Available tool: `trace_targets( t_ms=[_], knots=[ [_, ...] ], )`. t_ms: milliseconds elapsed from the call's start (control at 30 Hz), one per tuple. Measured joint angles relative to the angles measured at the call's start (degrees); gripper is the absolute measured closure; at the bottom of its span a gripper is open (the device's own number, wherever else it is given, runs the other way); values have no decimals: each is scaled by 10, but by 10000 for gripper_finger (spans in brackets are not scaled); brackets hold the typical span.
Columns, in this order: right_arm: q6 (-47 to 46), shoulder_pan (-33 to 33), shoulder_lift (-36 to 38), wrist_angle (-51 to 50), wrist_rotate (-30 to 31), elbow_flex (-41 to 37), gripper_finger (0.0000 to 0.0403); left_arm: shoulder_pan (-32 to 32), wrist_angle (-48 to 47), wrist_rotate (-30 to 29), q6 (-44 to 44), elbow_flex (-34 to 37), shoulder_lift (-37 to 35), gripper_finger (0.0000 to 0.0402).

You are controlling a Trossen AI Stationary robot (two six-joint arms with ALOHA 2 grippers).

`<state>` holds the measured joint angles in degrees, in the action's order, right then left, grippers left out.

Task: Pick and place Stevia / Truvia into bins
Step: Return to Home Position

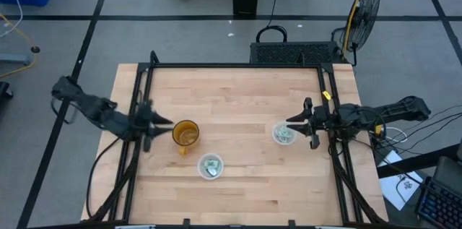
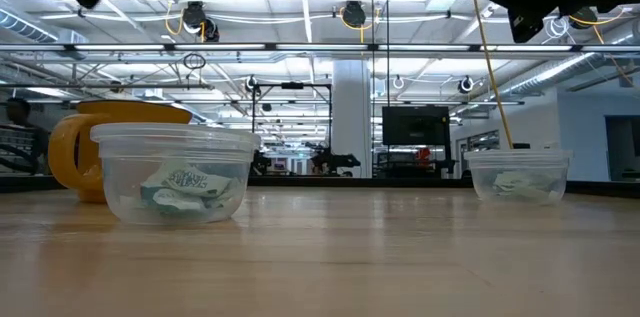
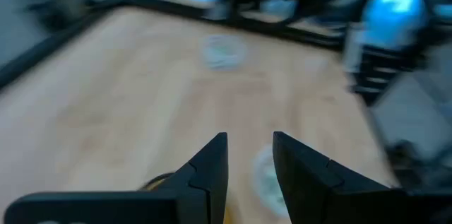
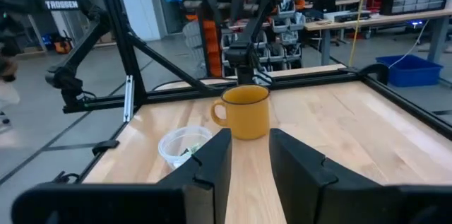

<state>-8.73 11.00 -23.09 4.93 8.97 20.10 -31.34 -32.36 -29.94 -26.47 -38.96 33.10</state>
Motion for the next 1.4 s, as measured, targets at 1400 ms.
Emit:
trace_targets(
  t_ms=[1400],
  knots=[
    [31,-10,203,5,29,-108,314,185,364,185,229,323,-329,284]
  ],
)
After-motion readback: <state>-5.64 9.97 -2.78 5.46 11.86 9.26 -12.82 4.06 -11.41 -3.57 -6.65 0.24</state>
